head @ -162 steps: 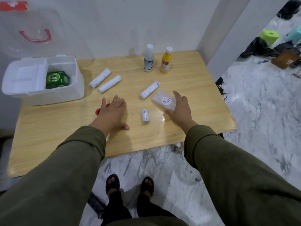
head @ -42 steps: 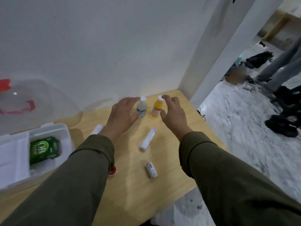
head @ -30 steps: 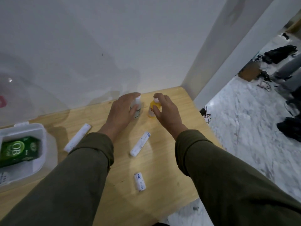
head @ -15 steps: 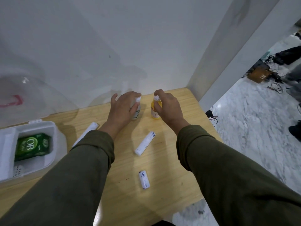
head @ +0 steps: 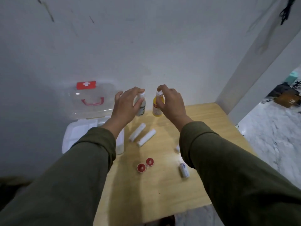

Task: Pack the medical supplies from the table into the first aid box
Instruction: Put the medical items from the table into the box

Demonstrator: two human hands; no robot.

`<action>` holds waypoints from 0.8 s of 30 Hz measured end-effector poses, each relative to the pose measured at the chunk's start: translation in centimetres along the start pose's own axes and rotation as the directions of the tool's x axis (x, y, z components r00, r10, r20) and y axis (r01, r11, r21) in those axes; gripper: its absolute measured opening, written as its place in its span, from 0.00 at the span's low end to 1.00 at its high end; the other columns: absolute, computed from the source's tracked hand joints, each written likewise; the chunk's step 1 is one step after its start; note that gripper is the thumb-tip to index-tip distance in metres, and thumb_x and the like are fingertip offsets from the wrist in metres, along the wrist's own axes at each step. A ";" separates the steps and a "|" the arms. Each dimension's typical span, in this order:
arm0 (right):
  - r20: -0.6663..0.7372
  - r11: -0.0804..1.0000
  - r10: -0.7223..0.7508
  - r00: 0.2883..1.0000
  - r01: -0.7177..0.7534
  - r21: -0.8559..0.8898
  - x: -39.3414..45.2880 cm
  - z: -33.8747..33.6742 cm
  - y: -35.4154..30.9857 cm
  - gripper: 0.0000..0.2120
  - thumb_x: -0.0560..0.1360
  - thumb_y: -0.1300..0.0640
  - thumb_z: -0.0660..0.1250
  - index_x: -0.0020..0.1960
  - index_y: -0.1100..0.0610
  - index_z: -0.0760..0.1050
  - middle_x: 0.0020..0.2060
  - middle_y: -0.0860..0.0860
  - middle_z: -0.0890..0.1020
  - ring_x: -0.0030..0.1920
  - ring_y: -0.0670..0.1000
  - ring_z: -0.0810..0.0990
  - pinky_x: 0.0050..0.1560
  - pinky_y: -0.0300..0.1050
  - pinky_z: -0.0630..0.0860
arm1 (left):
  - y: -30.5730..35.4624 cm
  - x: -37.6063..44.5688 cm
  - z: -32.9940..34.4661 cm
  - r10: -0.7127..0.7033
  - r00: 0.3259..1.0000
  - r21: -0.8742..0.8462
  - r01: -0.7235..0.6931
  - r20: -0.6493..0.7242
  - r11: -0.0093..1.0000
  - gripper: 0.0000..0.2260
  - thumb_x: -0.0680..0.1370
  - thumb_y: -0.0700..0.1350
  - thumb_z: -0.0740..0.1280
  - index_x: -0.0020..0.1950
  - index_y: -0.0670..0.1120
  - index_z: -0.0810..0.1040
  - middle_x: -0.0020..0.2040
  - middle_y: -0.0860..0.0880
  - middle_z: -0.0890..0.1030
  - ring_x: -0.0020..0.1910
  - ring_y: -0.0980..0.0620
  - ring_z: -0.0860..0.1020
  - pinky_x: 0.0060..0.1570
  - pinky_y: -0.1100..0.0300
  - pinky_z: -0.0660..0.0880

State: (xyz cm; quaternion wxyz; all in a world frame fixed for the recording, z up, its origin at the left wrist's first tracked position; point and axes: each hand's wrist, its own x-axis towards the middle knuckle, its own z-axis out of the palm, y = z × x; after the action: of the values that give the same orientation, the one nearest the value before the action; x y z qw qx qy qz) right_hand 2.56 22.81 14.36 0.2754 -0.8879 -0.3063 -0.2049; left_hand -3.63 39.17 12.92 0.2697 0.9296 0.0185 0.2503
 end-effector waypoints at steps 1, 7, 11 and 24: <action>-0.012 1.000 -0.016 1.000 0.016 0.017 0.1 0.2 -1.5 0.10 0.74 0.60 0.63 0.55 0.61 0.73 0.39 0.60 0.79 0.41 0.62 0.76 0.41 0.53 0.70 | -0.5 -0.4 -1.4 -0.006 1.000 0.006 0.006 -0.018 1.000 0.11 0.79 0.46 0.62 0.60 0.49 0.74 0.58 0.52 0.79 0.59 0.50 0.76 0.65 0.47 0.61; 0.013 0.993 -0.055 0.998 0.053 0.101 -0.2 2.1 -8.7 0.10 0.76 0.58 0.62 0.56 0.60 0.72 0.38 0.60 0.80 0.39 0.62 0.77 0.39 0.53 0.74 | -3.8 -3.3 -7.9 -0.062 0.995 0.036 0.065 -0.077 0.997 0.11 0.78 0.46 0.63 0.60 0.48 0.74 0.55 0.49 0.81 0.54 0.45 0.78 0.60 0.47 0.70; 0.062 0.986 -0.044 0.997 0.033 0.166 -0.9 3.6 -11.6 0.11 0.75 0.58 0.63 0.57 0.59 0.71 0.41 0.60 0.82 0.42 0.62 0.80 0.42 0.54 0.77 | -5.6 -5.1 -9.8 -0.123 0.990 0.006 0.124 -0.068 0.992 0.11 0.78 0.45 0.64 0.59 0.47 0.74 0.55 0.48 0.81 0.53 0.45 0.79 0.56 0.45 0.74; 0.178 0.958 0.103 0.979 -0.145 0.247 -5.0 8.1 -12.2 0.10 0.75 0.58 0.65 0.55 0.58 0.71 0.40 0.58 0.82 0.40 0.59 0.81 0.41 0.55 0.78 | -9.0 -6.3 -6.8 -0.222 0.969 -0.237 0.241 0.104 0.941 0.11 0.78 0.43 0.64 0.61 0.47 0.73 0.58 0.46 0.80 0.59 0.49 0.78 0.53 0.58 0.73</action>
State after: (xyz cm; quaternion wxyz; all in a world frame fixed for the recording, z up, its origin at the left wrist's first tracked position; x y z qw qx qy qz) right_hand -7.47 33.70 9.90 0.3754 -0.8756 -0.2954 -0.0721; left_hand -11.49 49.12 10.40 0.4116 0.8889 0.0861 0.1816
